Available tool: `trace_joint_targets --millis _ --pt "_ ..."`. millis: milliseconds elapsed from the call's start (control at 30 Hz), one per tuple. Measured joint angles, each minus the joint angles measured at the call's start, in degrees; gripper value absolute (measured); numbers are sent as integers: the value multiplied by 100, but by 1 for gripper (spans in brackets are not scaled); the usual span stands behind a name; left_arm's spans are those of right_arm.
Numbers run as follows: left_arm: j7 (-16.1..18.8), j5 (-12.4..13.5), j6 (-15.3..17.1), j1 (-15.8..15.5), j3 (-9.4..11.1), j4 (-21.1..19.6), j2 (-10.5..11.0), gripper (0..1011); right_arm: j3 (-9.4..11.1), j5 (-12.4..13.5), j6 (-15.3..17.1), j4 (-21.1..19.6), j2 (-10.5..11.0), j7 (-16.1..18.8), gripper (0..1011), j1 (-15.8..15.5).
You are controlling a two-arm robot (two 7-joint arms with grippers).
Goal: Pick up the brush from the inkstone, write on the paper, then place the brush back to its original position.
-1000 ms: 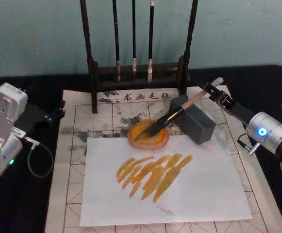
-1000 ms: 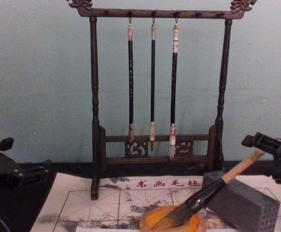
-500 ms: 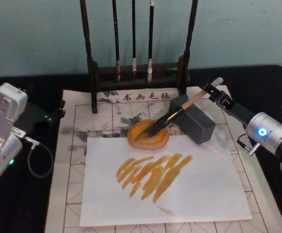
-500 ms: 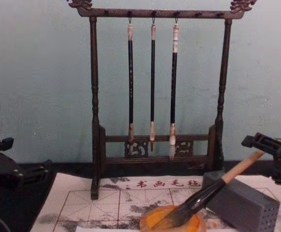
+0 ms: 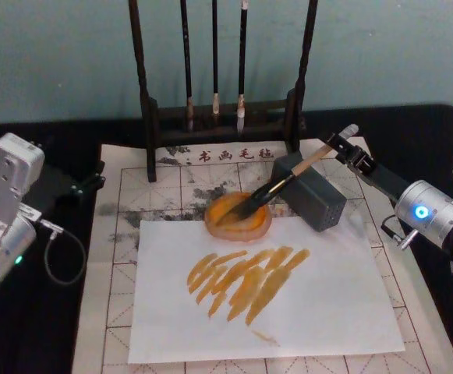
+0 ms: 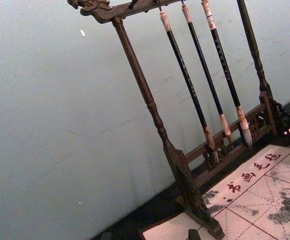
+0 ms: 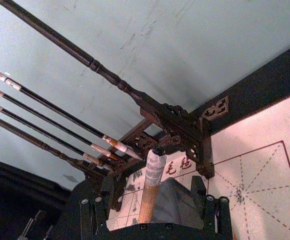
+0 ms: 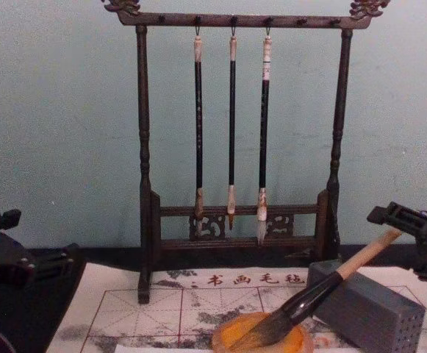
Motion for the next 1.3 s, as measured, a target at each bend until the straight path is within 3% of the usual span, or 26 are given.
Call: trace_joint_targets --millis 933,1300 --pt "0 0 0 0 0 0 0 1001 -1 -10 -5 -3 0 0 994 0" --pt "0 0 0 0 0 0 0 1001 -1 -9 -5 -3 0 0 742 0"
